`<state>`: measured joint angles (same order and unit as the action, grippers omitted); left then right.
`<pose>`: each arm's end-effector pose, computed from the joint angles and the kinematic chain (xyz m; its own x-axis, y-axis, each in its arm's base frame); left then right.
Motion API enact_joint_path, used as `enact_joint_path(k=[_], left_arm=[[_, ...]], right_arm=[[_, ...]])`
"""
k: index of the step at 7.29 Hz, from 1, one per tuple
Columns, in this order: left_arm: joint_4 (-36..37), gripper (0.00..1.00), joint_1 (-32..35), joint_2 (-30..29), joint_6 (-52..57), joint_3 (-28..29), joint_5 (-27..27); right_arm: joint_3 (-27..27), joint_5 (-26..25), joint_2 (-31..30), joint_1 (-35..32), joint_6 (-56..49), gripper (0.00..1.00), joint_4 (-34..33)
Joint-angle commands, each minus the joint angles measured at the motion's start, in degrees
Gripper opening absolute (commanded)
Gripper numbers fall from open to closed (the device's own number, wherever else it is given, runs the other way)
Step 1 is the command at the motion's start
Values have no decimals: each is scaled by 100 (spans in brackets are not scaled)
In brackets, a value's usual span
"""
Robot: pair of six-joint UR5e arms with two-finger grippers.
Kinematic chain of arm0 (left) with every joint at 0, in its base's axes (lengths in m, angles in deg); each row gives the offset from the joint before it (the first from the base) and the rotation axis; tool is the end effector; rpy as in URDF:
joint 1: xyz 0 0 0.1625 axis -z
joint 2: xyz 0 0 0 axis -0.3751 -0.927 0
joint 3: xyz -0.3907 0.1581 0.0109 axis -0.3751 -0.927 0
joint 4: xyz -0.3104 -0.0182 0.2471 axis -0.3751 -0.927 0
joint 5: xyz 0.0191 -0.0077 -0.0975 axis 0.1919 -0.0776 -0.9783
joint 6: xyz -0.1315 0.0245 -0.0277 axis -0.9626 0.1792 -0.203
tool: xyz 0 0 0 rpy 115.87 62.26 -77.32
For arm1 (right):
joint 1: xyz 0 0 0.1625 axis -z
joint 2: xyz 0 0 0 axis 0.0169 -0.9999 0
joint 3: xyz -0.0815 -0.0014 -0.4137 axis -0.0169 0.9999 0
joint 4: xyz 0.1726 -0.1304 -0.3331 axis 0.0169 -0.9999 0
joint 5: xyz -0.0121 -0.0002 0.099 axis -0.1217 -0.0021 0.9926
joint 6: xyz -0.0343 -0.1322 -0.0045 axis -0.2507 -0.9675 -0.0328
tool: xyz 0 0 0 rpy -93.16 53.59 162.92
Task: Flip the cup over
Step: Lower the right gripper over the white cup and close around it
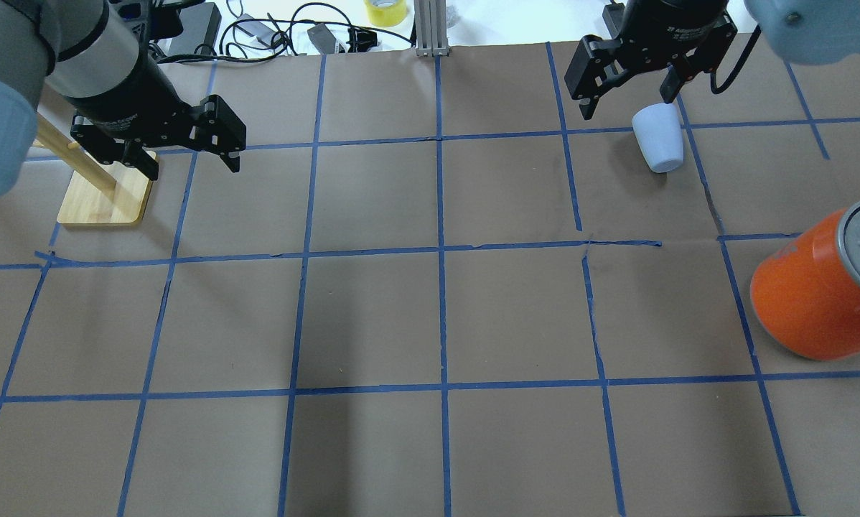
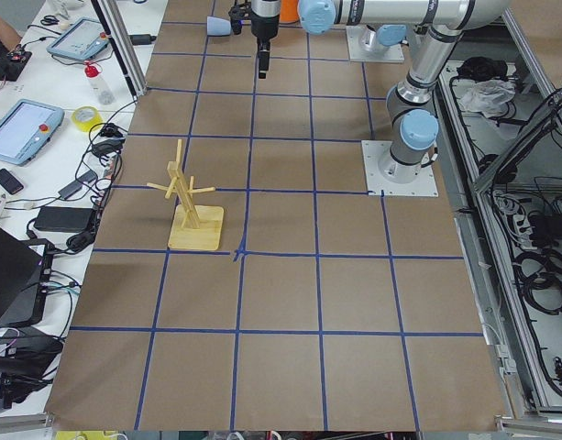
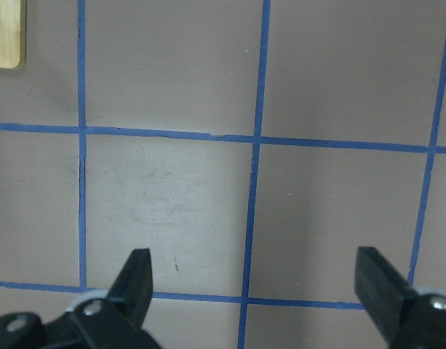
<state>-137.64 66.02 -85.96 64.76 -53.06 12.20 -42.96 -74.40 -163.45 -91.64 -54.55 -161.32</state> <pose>-0.1150 -0.4713 0.4545 -0.9971 -0.0751 -0.0129 -0.0736 0.9930 -0.0928 0.1570 -0.5174 0.4767 -0.9840 -0.1777 0.0113 -0.1780 0.9805 -0.0834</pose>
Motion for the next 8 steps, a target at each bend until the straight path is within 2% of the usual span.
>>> enact_joint_path(k=[1, 3, 5, 6, 7, 8], left_arm=[[-10, 100, 2, 7, 0, -17, 0], [-10, 100, 2, 7, 0, -25, 9], [-1, 100, 2, 7, 0, -61, 0], [34, 100, 2, -1, 0, -61, -8], [34, 100, 2, -1, 0, -61, 0], [43, 100, -7, -1, 0, -61, -8]], right_arm=[[-11, -16, -4, 6, -26, 100, 10], [-3, 18, 31, 40, -70, 100, -121], [76, 36, 57, 653, -70, 100, -132], [103, 19, 48, 752, -70, 100, -166], [16, -51, 248, 787, -87, 100, -392], [15, -182, 773, 910, -427, 100, -1047]])
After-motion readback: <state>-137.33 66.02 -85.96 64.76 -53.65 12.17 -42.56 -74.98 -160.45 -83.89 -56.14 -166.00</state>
